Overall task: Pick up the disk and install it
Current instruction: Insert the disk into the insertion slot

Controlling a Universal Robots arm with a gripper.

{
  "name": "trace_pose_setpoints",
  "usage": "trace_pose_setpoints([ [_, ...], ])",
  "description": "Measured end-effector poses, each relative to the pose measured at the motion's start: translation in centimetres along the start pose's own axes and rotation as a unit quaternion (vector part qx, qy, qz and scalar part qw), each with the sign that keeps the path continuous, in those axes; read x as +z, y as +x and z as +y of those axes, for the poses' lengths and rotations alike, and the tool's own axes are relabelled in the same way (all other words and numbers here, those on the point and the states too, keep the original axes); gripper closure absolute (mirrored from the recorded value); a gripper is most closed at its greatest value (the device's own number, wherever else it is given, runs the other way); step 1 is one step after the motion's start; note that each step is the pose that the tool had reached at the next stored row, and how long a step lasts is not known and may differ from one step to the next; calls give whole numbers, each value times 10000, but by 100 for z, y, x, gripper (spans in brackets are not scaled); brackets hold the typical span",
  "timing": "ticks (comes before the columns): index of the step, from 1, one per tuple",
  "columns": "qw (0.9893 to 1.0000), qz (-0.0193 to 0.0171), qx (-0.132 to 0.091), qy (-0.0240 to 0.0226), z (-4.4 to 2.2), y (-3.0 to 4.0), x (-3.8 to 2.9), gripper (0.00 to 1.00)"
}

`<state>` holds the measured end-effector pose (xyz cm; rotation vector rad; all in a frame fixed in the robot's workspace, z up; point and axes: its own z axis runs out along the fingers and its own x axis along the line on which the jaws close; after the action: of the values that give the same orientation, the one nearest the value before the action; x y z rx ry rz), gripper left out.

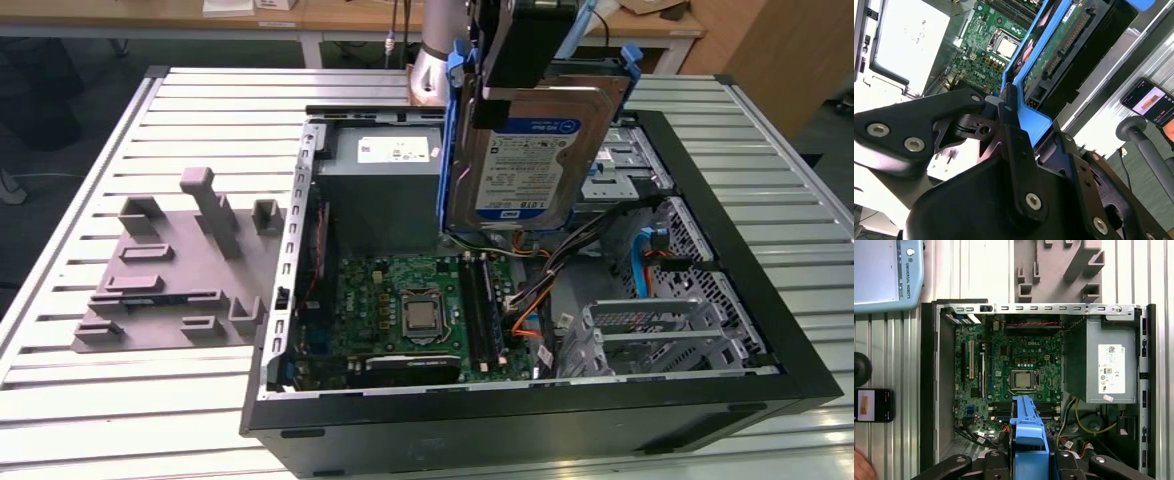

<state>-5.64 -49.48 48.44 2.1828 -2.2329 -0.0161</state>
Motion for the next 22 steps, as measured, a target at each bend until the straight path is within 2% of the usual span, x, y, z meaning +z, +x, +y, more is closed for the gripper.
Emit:
trace_pose_setpoints([
  [4,10000,0,-1,0,-1,29,1,64],
  [11,10000,0,0,0,-4,169,8,64],
  [22,10000,0,0,0,-4,174,8,64],
])
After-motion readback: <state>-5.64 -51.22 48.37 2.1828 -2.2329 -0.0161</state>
